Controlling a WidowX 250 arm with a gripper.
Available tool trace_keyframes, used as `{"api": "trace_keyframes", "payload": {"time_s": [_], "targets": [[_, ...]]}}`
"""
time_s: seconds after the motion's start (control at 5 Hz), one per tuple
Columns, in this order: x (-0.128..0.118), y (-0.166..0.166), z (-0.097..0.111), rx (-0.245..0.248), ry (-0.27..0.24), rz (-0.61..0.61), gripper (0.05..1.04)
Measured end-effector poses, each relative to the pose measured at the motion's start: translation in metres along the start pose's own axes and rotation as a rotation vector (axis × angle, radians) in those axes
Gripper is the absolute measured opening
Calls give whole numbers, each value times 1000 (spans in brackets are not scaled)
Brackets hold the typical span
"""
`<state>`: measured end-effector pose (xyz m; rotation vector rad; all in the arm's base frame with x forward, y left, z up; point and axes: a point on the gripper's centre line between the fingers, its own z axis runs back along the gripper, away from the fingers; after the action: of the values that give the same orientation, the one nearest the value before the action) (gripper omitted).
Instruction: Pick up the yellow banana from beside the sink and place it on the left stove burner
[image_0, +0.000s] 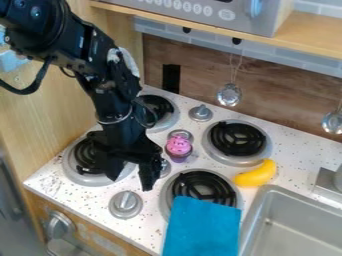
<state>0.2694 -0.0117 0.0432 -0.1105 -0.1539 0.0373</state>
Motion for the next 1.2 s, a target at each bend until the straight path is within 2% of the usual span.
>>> {"api": "trace_keyframes", "payload": {"time_s": [0.2,0.4,0.6,0.8,1.0,1.2], "targets": [[-4,1,-7,1,24,3,1006],[8,-7,-18,22,10,-79,1006],[24,-20,-26,30,-16,-175,1006],[41,-34,-32,41,-64,-269,1006],[59,-51,-39,54,-128,-295,1006],[81,-67,-50,45,-156,-318,1006]]}}
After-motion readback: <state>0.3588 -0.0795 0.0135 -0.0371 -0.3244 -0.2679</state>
